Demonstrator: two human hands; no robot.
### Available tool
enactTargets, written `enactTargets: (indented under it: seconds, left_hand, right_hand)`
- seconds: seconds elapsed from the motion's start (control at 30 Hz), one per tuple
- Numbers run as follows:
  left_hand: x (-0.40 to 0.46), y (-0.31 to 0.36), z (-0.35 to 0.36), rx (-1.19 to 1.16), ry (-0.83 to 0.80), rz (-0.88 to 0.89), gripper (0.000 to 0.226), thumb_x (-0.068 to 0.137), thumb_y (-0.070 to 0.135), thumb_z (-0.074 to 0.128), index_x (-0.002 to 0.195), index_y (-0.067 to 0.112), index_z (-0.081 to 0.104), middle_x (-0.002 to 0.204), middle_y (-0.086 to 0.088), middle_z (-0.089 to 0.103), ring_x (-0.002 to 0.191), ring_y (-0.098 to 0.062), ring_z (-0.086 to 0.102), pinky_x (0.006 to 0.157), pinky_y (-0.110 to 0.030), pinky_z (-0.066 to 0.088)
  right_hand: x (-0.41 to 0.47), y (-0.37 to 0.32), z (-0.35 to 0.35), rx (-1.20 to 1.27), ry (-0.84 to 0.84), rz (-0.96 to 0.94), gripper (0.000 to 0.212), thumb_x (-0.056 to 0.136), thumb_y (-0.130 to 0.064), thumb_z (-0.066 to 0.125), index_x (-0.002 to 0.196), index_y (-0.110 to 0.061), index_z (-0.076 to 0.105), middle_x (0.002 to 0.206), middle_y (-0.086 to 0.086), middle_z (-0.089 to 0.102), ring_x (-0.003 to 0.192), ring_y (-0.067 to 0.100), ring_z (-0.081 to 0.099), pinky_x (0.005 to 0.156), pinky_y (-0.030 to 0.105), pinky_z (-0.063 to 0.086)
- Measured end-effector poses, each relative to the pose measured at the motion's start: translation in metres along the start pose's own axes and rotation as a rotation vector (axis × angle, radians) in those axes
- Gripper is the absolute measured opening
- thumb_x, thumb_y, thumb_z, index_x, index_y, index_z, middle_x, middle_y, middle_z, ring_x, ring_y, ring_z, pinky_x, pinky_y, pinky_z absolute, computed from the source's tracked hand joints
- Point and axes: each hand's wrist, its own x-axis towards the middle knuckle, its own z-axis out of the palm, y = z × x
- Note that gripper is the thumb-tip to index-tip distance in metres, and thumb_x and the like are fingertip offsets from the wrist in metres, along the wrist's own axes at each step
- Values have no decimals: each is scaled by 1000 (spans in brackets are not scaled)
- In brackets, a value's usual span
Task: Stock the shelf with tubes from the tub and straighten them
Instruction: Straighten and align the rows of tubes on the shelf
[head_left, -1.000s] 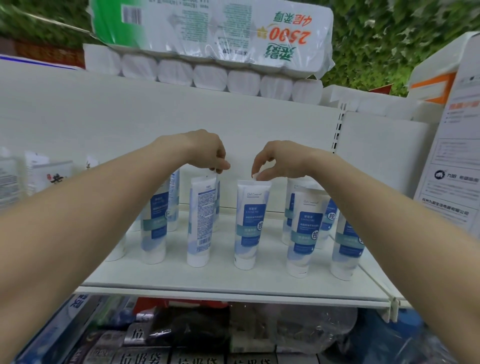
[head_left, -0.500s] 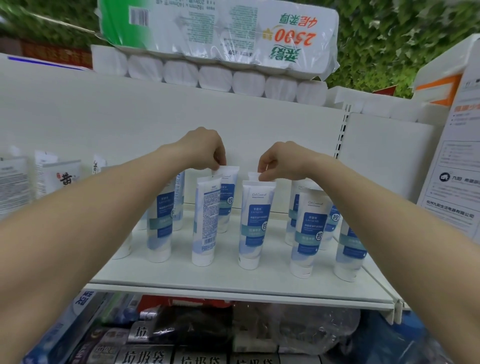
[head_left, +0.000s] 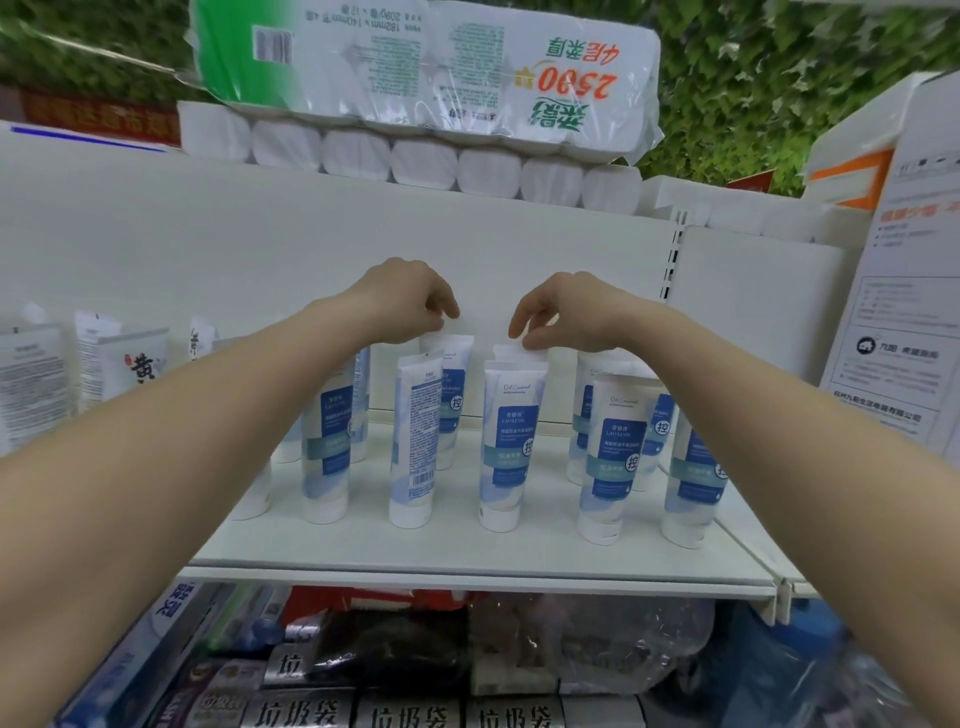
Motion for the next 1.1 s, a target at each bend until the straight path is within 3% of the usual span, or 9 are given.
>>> enactTargets:
  seconds: [0.13,0.27,0.33,0.43,0.57,0.67,0.8,0.93,1.1]
  left_hand:
    - [-12,9,-15,-28,57,16,18,93,23,56,107,26,67,94,4,65,85,-14,56,75,-27,40]
    - [-29,17,-28,7,-3,25,18,94,35,53,104,26,65,86,8,69,70,-1,53,62,-26,39]
    - [-41,21,-32,39,-52,28,22,92,47,53,102,30,63,86,10,69,72,-2,55,64,-27,40]
    - [-61,23,-35,92,-129,26,32,88,58,53,108,35,60,95,9,66,86,-12,57,81,-32,45]
    - [-82,26,-36,105,-220,35,30,97,29,43,124,39,52,108,5,56,96,-18,49,89,-32,37]
    - [-93,28,-35,112,-215,33,47,94,6,34,119,37,58,109,4,52,100,-18,48,87,-30,37]
    - [-99,27,-28,162,-126,68,56,90,-4,36,111,39,65,109,3,63,94,-20,57,82,-34,47]
    - [-96,21,-26,161,-106,114,48,89,0,52,108,41,68,108,5,68,97,-16,60,91,-38,49]
    - [-91,26,-20,211,-77,137,28,89,18,64,110,37,67,102,5,59,96,-16,49,88,-33,44]
  right_hand:
    - [-12,-5,-11,18,79,-20,15,87,-22,64,97,-31,71,101,-2,68,100,15,61,88,27,48]
    - [-28,-19,-22,59,75,-31,14,87,-26,63,95,-30,73,90,-9,72,95,9,63,88,26,48]
    - [-37,-29,-23,71,43,-38,16,88,-30,63,100,-29,74,90,-11,73,95,7,63,90,27,47]
    - [-48,-43,-17,84,-27,-32,20,88,-37,63,103,-29,74,97,-14,72,98,4,61,91,26,46]
    - [-57,-51,-4,34,-57,-34,26,87,-42,64,109,-31,72,104,-15,70,100,6,61,94,29,46]
    - [-61,-51,6,-3,-50,-38,28,86,-40,66,110,-28,70,104,-11,70,97,11,63,93,34,49]
    - [-63,-52,14,-16,-17,-35,28,87,-32,65,112,-22,69,106,-5,70,97,17,63,92,39,50]
    - [-63,-50,14,-35,-9,-52,28,86,-30,66,112,-20,68,106,-3,69,96,18,62,91,38,50]
    - [-62,-47,16,-102,4,-66,37,86,-27,68,121,-20,61,116,1,64,104,20,57,87,30,44]
